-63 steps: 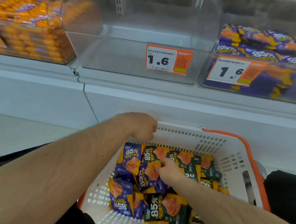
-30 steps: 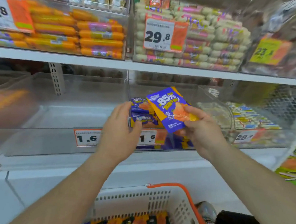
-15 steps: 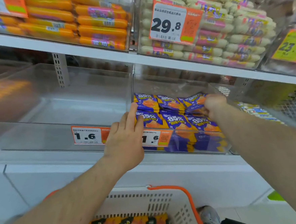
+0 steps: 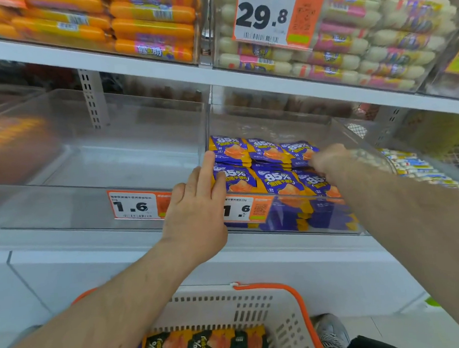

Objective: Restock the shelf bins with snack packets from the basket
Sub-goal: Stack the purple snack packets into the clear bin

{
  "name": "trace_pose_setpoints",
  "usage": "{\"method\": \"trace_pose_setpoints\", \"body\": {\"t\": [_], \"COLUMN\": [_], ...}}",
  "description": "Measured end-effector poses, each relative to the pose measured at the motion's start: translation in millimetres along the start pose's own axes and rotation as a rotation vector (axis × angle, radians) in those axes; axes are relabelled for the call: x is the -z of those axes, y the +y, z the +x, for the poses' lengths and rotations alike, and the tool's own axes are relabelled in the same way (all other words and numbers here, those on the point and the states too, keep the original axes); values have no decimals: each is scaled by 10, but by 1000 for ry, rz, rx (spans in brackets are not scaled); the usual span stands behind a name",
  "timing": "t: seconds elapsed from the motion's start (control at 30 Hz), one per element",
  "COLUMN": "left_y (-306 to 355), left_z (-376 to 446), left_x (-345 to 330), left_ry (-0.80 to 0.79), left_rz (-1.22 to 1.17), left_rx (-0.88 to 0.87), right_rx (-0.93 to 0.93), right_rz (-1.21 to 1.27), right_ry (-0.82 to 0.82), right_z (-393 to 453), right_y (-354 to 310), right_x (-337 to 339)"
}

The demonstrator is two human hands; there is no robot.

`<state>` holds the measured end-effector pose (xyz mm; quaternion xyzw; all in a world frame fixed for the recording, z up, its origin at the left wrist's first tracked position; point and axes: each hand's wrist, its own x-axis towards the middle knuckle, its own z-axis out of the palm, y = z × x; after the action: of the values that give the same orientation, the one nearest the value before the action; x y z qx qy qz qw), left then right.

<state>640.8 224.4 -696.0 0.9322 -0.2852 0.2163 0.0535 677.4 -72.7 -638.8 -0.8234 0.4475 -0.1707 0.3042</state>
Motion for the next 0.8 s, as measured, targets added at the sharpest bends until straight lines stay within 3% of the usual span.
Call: {"method": "trace_pose_setpoints", "body": {"t": [0.5,0.67,0.8], "left_y": [-11,-5,-2], "left_z": [-15,-14,-4], "left_x": [2,-4,-18], "left_ry": [3,10,11], "left_rz": [0,15,18], "left_rx": [-3,3,8], "right_rx": [-1,67,122], "right_rz": [31,-163,-235], "right_ry": [-26,4,-97], "right_z": [22,-9,6], "right_y": [6,-39,-52], "right_x": [-42,-55,-45]}}
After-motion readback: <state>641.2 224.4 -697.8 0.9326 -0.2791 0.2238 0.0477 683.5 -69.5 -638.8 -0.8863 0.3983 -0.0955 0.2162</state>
